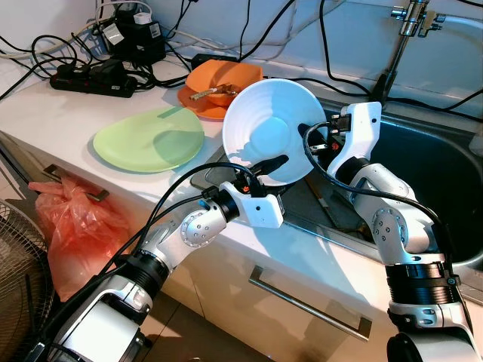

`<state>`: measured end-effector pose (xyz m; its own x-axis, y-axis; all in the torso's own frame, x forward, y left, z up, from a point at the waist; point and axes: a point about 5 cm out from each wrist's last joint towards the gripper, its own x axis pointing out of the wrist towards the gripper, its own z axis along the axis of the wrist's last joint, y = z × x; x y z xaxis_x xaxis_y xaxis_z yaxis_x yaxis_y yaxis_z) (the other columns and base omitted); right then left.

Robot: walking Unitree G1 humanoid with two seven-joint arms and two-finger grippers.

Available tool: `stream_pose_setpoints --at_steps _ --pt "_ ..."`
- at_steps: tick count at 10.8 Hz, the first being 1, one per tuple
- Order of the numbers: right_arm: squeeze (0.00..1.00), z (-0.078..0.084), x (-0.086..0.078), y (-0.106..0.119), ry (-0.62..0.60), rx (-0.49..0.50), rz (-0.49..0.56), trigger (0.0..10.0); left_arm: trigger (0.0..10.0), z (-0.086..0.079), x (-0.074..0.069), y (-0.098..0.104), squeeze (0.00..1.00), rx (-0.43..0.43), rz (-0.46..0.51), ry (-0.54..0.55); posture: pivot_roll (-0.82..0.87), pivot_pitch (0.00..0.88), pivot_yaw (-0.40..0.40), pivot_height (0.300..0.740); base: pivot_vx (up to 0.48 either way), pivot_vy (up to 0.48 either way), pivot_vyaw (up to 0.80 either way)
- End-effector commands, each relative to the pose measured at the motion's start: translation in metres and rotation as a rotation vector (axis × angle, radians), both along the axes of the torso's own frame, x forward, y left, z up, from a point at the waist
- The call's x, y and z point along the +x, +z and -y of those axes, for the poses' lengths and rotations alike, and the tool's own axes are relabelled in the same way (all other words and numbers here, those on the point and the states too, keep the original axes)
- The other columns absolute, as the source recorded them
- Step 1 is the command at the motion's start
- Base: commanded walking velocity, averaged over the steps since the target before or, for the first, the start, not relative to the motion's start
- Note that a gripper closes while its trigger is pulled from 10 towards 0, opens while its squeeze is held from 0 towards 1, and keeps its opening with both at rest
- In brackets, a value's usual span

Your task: Kitchen organization

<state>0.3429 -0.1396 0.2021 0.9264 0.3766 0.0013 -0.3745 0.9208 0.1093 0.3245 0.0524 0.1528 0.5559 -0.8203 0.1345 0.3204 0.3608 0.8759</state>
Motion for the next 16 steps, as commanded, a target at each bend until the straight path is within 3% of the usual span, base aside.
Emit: stream_pose_setpoints --at_steps 1,6,13,16 --pt "0.00 0.004 0.000 -0.009 -0.018 -0.022 -0.035 10.0 10.0 -0.005 0.005 0.018 1.00 -0.066 0.047 0.013 -0.04 0.000 0.032 0.740 0.000 0.000 0.00" --pt "0.00 0.005 0.001 -0.009 -0.030 -0.020 -0.035 10.0 10.0 0.001 -0.003 0.041 1.00 -0.264 0.014 -0.051 -0.04 0.000 0.029 0.740 0.000 0.000 0.00" --pt "0.00 0.007 0.004 -0.012 -0.050 -0.033 -0.036 10.0 10.0 -0.001 -0.015 0.065 1.00 -0.333 0.040 -0.121 -0.03 0.000 0.024 0.740 0.000 0.000 0.00" --pt "0.00 0.006 0.004 -0.015 -0.051 -0.034 -0.041 10.0 10.0 -0.004 -0.016 0.066 1.00 -0.340 0.032 -0.115 -0.02 0.000 0.025 0.740 0.000 0.000 0.00"
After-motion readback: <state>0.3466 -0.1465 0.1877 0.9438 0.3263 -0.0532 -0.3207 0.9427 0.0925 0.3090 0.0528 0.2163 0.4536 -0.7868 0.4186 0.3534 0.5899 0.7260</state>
